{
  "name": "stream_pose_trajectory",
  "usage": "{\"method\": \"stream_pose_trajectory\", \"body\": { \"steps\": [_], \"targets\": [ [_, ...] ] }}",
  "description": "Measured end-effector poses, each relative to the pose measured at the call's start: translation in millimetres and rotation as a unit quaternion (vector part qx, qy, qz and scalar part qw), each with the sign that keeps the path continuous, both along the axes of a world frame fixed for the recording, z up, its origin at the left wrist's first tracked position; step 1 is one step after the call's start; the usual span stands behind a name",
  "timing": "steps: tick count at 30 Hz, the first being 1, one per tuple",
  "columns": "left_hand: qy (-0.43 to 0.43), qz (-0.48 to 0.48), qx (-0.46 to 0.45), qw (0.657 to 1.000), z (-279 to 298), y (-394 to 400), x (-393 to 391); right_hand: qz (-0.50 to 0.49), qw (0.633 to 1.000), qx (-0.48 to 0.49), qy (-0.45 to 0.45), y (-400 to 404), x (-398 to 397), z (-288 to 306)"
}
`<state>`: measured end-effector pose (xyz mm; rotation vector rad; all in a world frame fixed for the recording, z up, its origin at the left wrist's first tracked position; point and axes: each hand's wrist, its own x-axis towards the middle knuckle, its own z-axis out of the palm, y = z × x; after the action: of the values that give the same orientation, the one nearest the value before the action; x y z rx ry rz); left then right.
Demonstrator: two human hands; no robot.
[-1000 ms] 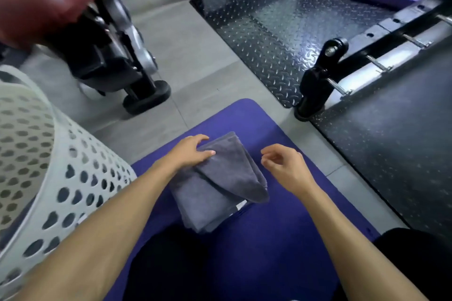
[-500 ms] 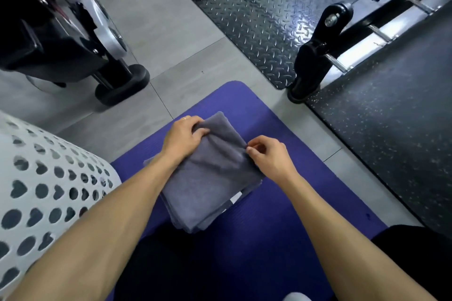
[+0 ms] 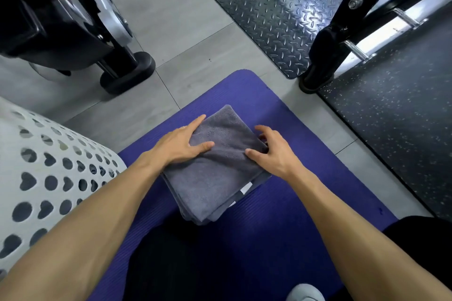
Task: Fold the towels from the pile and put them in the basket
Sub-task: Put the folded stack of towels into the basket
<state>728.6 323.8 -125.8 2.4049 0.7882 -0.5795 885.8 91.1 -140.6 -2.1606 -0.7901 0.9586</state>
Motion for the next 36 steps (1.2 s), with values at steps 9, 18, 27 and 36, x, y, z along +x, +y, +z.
{"method": "stream_pose_trajectory", "body": {
  "steps": [9, 18, 27, 36],
  "targets": [
    [-0.010, -0.149, 0.025, 0.989, 2, 1, -35, 0.147, 0.987, 0.041, -0.045, -4, -22, -21],
    [-0.010, -0.108, 0.123, 0.986, -10, -12, -28, 0.135, 0.980, -0.032, -0.140, 6, -35, -26],
    [-0.011, -0.067, 0.055, 0.996, -8, -5, -29, 0.089, 0.995, 0.044, 0.033, 3, -18, -22],
    [0.032, -0.051, -0.027, 0.998, -9, 7, -17, 0.110, 0.994, 0.007, 0.000, 6, -24, -25]
  ]
}}
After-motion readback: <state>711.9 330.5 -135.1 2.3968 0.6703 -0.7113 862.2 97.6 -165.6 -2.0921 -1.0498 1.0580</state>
